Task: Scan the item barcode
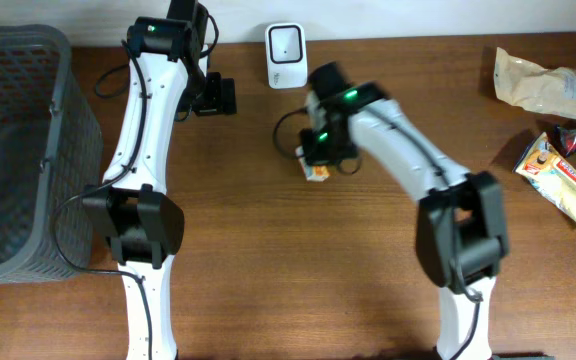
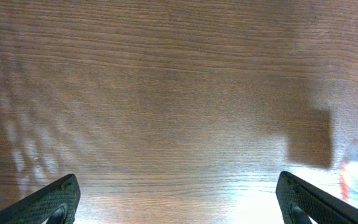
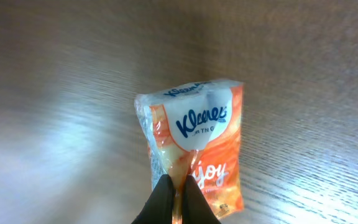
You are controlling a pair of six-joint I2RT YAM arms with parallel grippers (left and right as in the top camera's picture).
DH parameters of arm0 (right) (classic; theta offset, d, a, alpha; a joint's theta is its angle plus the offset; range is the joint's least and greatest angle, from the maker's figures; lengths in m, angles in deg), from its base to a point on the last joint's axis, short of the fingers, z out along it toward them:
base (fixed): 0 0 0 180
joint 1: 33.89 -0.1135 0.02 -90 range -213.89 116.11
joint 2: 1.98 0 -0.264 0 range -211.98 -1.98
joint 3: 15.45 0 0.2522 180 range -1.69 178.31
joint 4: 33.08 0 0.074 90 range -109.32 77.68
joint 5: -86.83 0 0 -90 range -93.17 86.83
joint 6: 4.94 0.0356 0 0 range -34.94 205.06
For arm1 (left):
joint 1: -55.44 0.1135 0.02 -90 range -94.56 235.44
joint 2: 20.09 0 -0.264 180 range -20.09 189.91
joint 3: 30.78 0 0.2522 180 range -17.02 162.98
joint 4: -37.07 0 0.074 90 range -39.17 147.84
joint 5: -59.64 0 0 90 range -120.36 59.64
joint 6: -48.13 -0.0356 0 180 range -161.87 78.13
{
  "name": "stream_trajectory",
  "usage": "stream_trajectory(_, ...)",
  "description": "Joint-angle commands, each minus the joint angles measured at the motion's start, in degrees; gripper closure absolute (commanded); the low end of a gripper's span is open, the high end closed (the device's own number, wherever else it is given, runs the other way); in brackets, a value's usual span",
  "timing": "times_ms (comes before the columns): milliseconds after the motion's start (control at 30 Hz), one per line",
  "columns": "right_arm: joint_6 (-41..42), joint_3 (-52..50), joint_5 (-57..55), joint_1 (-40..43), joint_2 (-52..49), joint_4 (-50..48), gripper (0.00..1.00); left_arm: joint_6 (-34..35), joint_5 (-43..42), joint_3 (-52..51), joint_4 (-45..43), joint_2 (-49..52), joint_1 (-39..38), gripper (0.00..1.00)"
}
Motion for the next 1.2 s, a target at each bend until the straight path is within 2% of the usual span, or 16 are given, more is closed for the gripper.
stream_trajectory(0, -6.7, 0.2, 28.0, 5.2, 2.1, 0.3, 0.96, 0.3, 0.6, 0.6, 0.1, 1.3, 0.2, 0.01)
stream_trajectory(267, -6.7, -10.3, 31.8, 7.2, 0.1, -2.0, 0.96, 0.3, 0.6, 0.6, 0.1, 1.3, 0.2, 0.01)
stream_trajectory(567, -5.2, -18.6, 28.0, 16.5, -0.1, -4.9, 0.96, 0.3, 0.6, 0.6, 0.1, 1.3, 0.2, 0.01)
stream_trajectory(633, -5.0, -19.0, 22.1, 18.5, -0.1, -4.1, 0.81, 0.3, 0.6, 0.6, 0.1, 1.3, 0.2, 0.01)
stream_trajectory(667, -3.1, -19.0, 16.5, 20.0, -0.1, -3.0, 0.79, 0.3, 0.6, 0.6, 0.1, 1.3, 0.2, 0.01)
stream_trajectory(800, -1.5, -17.2, 6.3, 24.0, -0.1, 1.2, 0.76, 0.3, 0.6, 0.6, 0.1, 1.3, 0.2, 0.01)
stream_trajectory(967, -4.0, -10.9, 5.7, 25.9, 0.6, 9.3, 0.71, 0.3, 0.6, 0.6, 0.1, 1.3, 0.2, 0.01)
stream_trajectory(1000, -6.4, -9.6, 6.9, 25.4, 1.0, 10.7, 0.67, 0.3, 0.6, 0.6, 0.1, 1.3, 0.2, 0.01)
stream_trajectory(1100, -13.5, -8.2, 12.7, 23.3, 1.1, 12.2, 0.39, 0.3, 0.6, 0.6, 0.1, 1.3, 0.2, 0.01)
stream_trajectory(1167, -14.5, -8.3, 13.0, 21.5, 1.0, 12.0, 0.34, 0.3, 0.6, 0.6, 0.1, 1.3, 0.2, 0.01)
